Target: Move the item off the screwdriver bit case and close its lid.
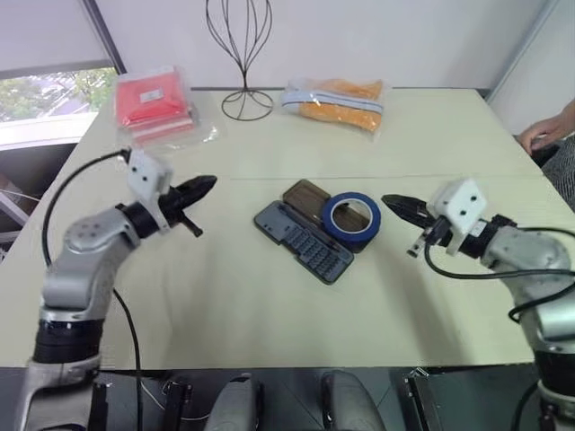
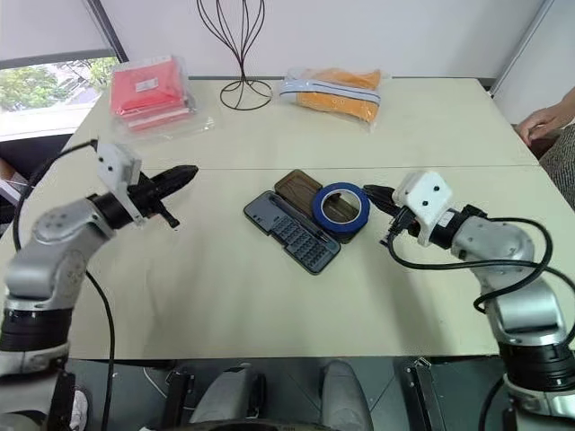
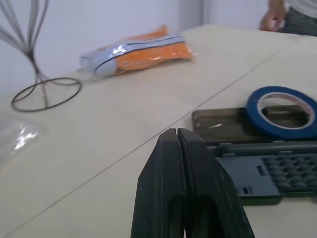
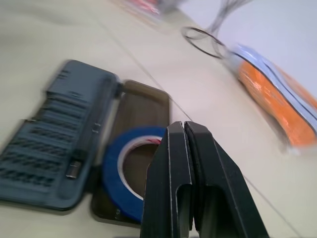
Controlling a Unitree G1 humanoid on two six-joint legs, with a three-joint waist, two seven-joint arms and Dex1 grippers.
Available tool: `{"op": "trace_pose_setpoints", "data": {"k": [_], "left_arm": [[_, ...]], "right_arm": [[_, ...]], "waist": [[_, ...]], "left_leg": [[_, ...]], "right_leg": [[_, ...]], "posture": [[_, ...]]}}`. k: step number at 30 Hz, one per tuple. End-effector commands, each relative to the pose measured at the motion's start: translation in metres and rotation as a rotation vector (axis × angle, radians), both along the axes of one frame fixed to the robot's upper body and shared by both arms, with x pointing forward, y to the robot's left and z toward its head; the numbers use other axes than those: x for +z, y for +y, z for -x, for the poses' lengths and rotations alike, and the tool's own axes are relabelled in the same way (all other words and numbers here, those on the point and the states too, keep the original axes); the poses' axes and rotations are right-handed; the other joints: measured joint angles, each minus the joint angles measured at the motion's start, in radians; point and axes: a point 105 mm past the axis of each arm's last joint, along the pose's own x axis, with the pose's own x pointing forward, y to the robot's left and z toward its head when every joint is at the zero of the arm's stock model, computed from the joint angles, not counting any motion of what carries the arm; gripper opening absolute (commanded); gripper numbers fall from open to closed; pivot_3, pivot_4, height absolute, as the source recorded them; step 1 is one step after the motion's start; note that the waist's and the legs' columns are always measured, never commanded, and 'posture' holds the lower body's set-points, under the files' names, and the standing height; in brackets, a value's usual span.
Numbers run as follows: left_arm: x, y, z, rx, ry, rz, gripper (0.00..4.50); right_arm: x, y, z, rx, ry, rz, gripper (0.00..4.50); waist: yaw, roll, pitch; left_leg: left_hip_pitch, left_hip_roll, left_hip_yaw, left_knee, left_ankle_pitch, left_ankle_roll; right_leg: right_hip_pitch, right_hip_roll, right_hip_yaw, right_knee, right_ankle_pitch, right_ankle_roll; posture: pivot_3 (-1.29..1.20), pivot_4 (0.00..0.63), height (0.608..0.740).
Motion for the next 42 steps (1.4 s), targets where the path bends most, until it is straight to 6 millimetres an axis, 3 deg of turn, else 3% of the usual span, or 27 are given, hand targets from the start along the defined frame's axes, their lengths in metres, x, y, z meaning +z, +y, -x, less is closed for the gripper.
{"op": "trace_pose_setpoints", "data": {"k": [1, 7, 33, 37, 42], "left_arm": [[0.013, -0.001, 0.004, -0.048, -0.023, -0.016, 0.0], [0.017, -0.007, 0.008, -0.091, 0.001, -0.001, 0.0], [0.013, -0.008, 0.005, -0.075, 0.055, 0.018, 0.0], [0.011, -0.009, 0.004, -0.074, 0.056, 0.018, 0.0], [0.01, -0.012, 0.002, -0.076, 0.051, 0.013, 0.0]], "right_arm": [[0.018, 0.008, 0.01, 0.083, -0.018, 0.041, 0.04], [0.027, 0.011, 0.009, 0.099, -0.047, 0.08, 0.04], [0.021, 0.011, 0.005, 0.054, -0.002, 0.07, 0.04], [0.017, 0.014, -0.004, -0.005, 0.039, 0.02, 1.92], [0.005, 0.013, -0.035, -0.199, 0.144, -0.131, 4.44]], "waist": [[0.0, -0.001, 0.001], [-0.001, -0.002, 0.001], [0.001, -0.002, 0.002], [0.0, -0.002, 0.002], [-0.001, -0.002, 0.002]], "left_leg": [[0.0, 0.0, 0.0, 0.0, 0.0, 0.0], [0.0, 0.001, 0.0, 0.0, 0.0, 0.0], [0.0, 0.0, 0.0, 0.0, 0.0, 0.0], [0.0, 0.0, 0.0, 0.0, 0.0, 0.0], [-0.001, 0.0, 0.0, 0.0, 0.0, 0.0]], "right_leg": [[0.0, 0.0, 0.0, 0.0, 0.0, 0.0], [0.0, 0.0, 0.0, 0.0, 0.0, 0.0], [-0.001, 0.0, 0.0, 0.0, 0.0, 0.0], [-0.001, 0.0, 0.0, 0.0, 0.0, 0.0], [-0.001, 0.0, 0.0, 0.001, 0.0, 0.0]], "posture": [[0.0, 0.15, 0.74], [0.0, 0.15, 0.74], [0.0, 0.15, 0.74], [0.0, 0.15, 0.74], [0.0, 0.15, 0.74]]}}
